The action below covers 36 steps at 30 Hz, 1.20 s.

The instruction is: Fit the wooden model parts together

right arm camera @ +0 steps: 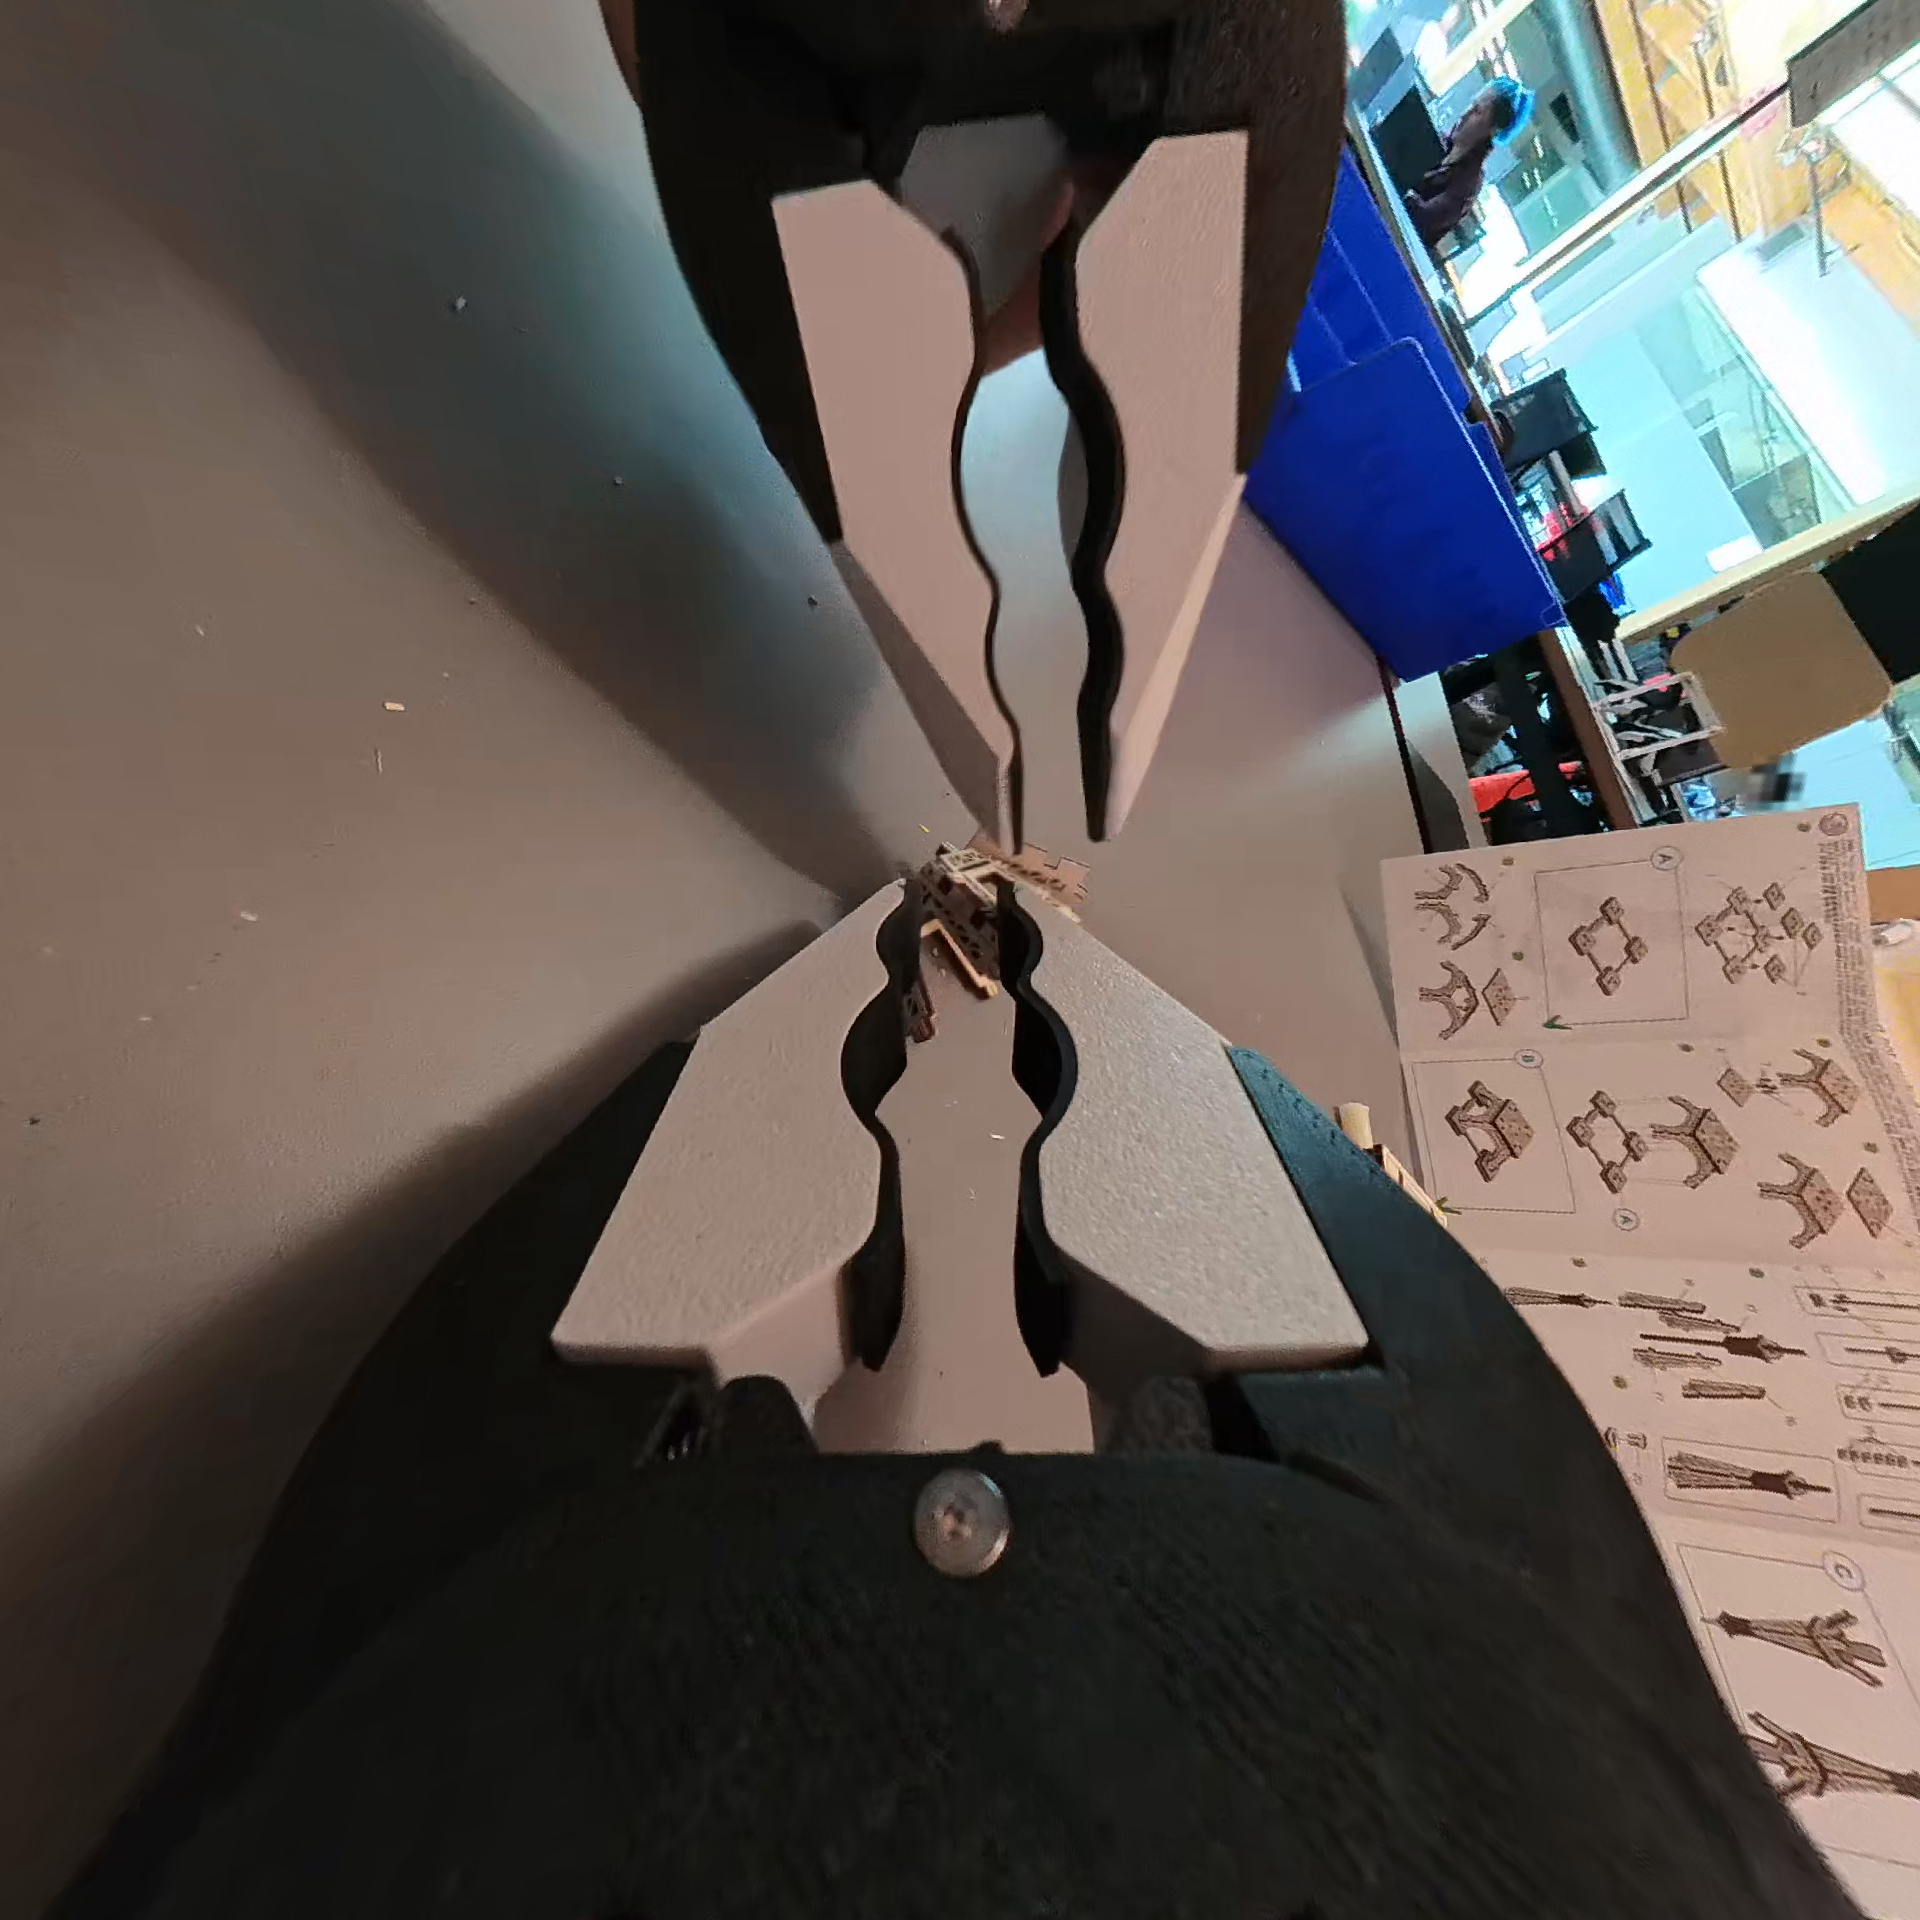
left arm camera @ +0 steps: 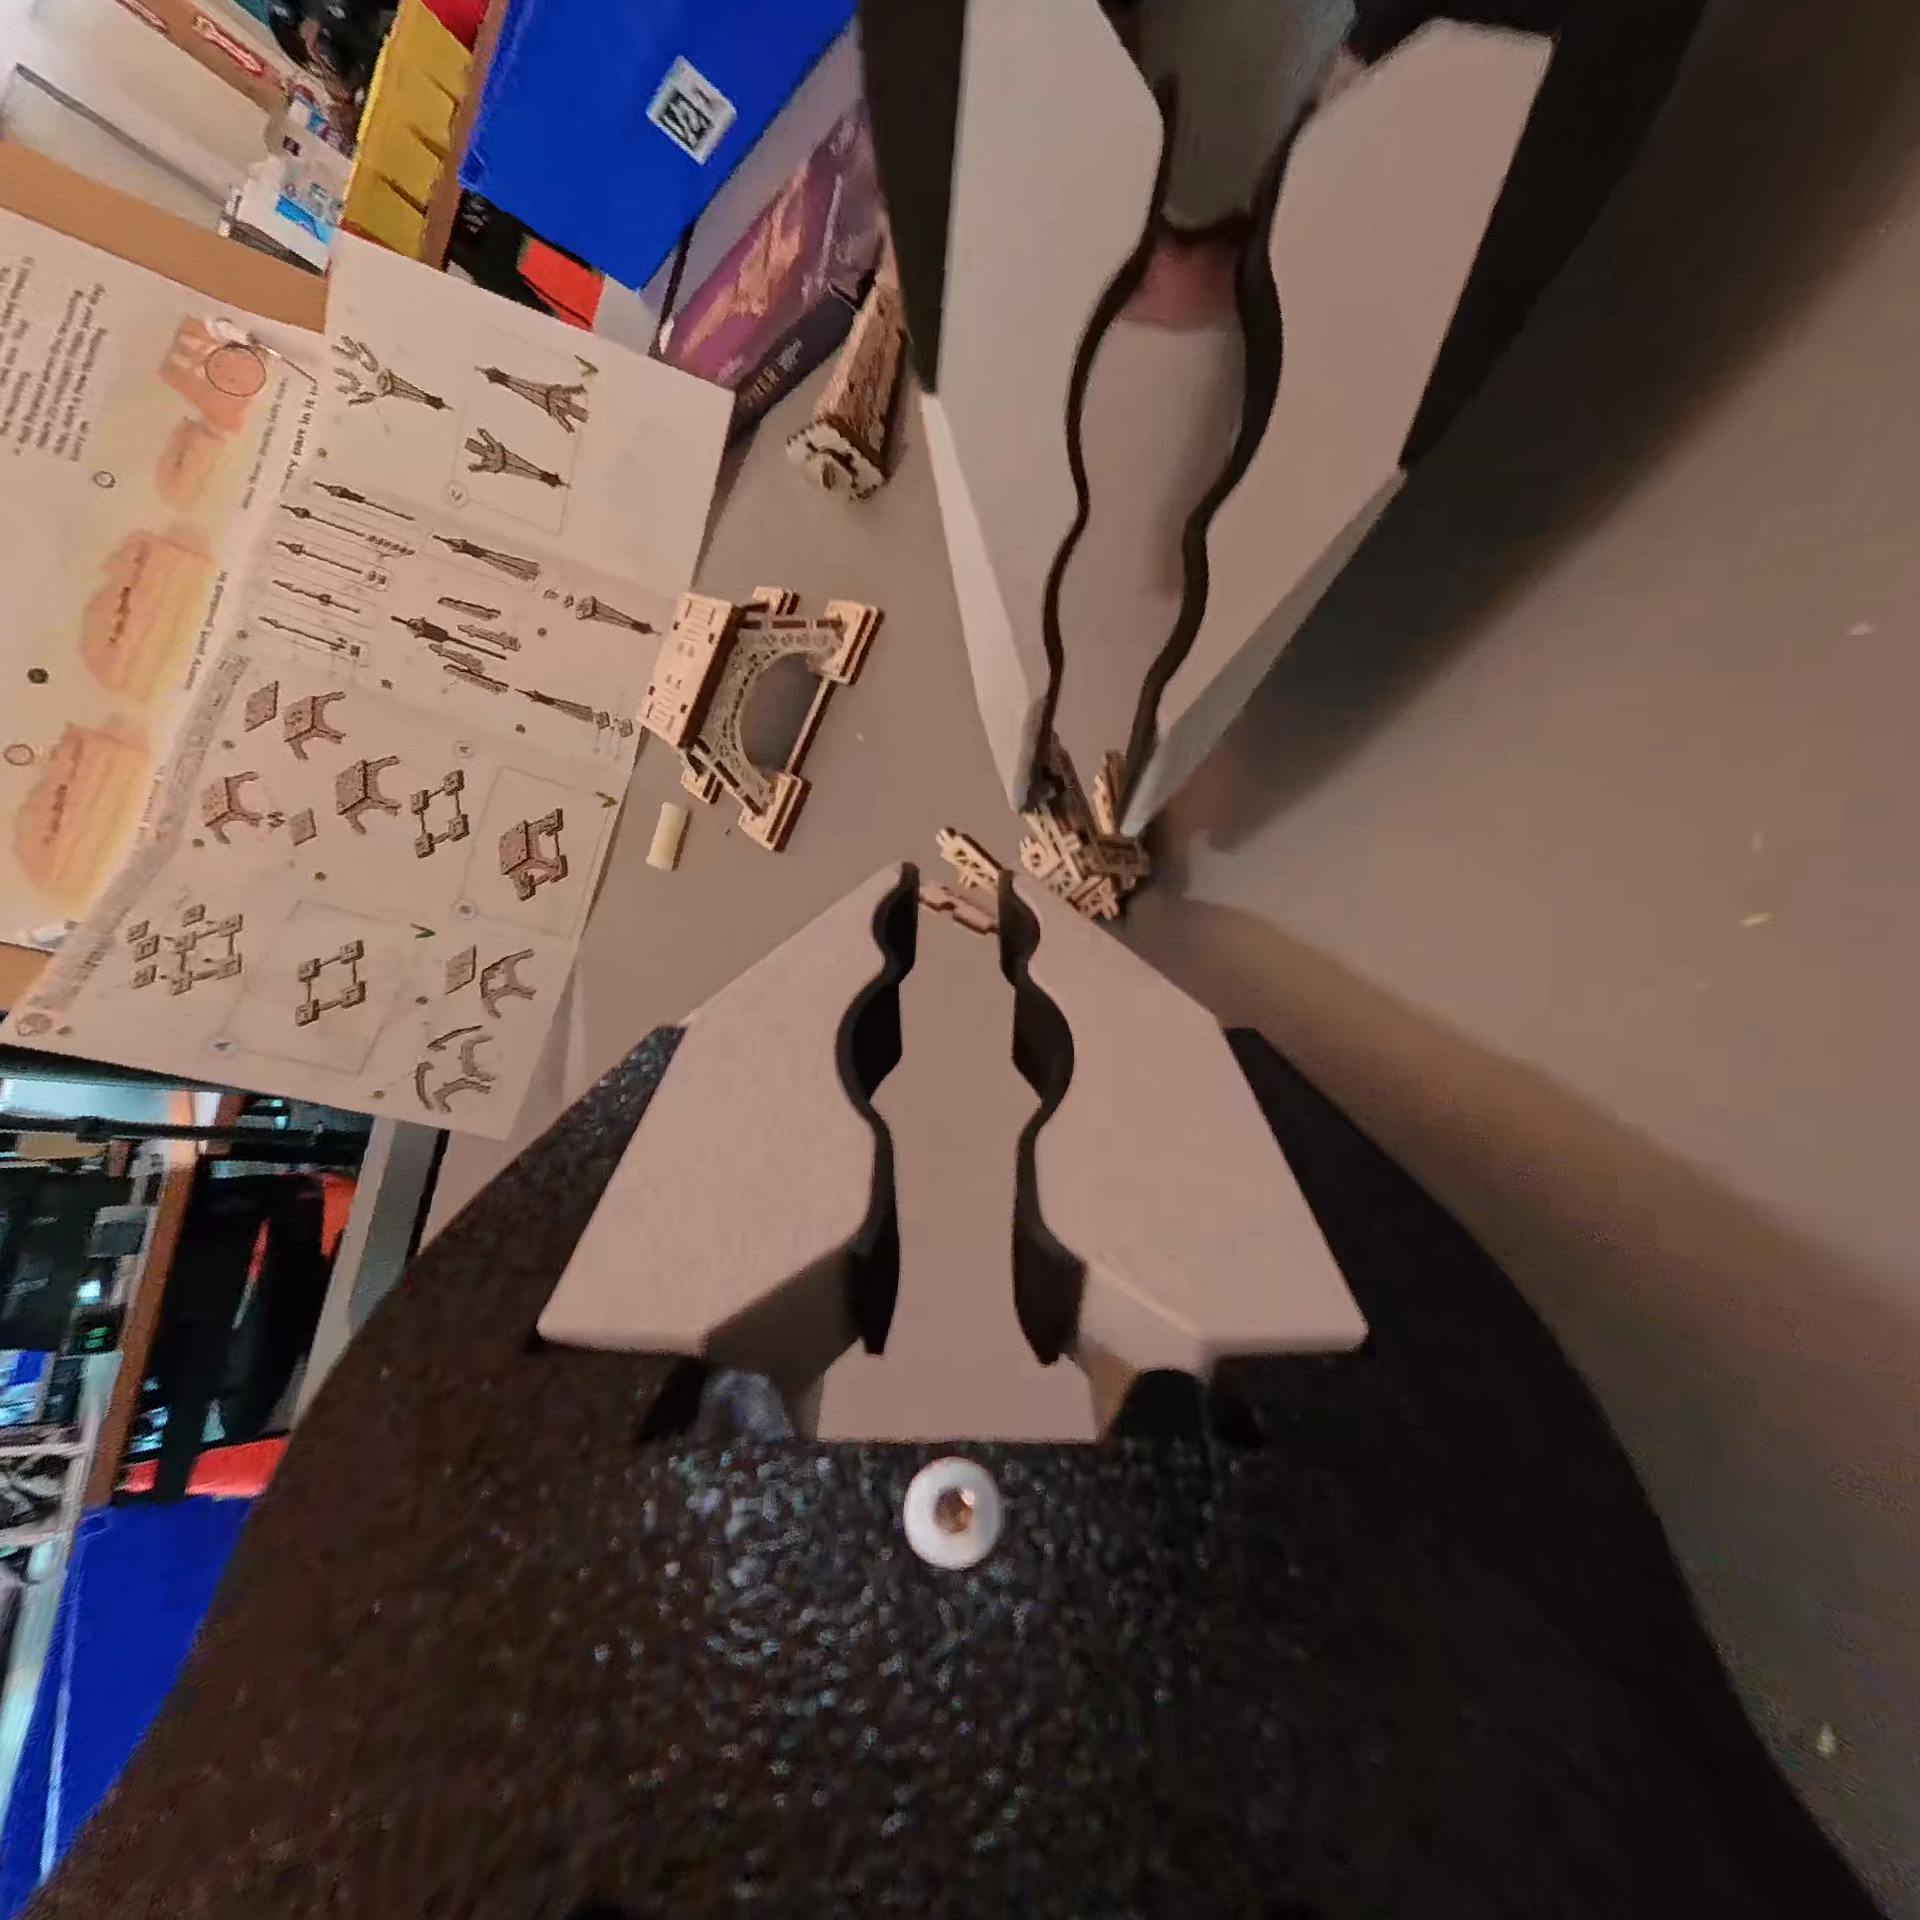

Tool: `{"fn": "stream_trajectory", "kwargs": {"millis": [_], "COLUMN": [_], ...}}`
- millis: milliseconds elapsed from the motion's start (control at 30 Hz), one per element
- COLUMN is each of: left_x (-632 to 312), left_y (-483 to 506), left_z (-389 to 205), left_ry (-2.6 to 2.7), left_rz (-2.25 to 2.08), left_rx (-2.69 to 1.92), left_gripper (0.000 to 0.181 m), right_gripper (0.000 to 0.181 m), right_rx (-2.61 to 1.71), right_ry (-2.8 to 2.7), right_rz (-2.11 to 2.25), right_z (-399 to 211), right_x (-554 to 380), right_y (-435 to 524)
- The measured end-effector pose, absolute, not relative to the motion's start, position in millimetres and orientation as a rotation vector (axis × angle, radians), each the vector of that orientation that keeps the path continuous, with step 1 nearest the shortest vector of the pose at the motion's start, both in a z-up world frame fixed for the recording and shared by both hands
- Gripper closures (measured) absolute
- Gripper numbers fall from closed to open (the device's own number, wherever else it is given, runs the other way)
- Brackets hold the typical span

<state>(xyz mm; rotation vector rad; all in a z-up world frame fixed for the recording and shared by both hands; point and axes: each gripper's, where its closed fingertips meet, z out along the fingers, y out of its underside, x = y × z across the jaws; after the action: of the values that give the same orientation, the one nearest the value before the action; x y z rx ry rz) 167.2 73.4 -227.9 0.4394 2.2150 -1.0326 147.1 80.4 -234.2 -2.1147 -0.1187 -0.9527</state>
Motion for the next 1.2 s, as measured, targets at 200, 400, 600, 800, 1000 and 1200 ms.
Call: {"fn": "stream_trajectory", "kwargs": {"millis": [200,400,600,800,1000,1200], "left_x": [163.3,174.9,163.7,167.0,172.7,176.2], "left_y": [78.9,99.0,87.9,82.0,77.8,75.9], "left_z": [-222.2,-241.8,-250.5,-253.0,-251.2,-247.8], "left_ry": [2.243,2.553,2.587,2.540,2.504,2.446], "left_rz": [-1.112,-1.147,-1.195,-1.182,-1.172,-1.162], "left_rx": [0.410,0.036,0.093,0.107,0.074,0.075], "left_gripper": [0.164,0.159,0.157,0.166,0.173,0.179], "right_gripper": [0.155,0.166,0.151,0.151,0.171,0.178], "right_rx": [-2.041,-1.798,-1.821,-1.849,-1.823,-1.741], "right_ry": [-0.078,0.520,0.833,0.920,0.931,0.884], "right_rz": [-0.812,-0.316,0.162,0.336,0.409,0.422], "right_z": [-219.0,-188.8,-217.5,-233.7,-235.0,-230.0], "right_x": [138.8,171.4,177.8,172.6,172.6,171.9], "right_y": [74.1,45.3,53.7,67.0,75.3,78.4]}}
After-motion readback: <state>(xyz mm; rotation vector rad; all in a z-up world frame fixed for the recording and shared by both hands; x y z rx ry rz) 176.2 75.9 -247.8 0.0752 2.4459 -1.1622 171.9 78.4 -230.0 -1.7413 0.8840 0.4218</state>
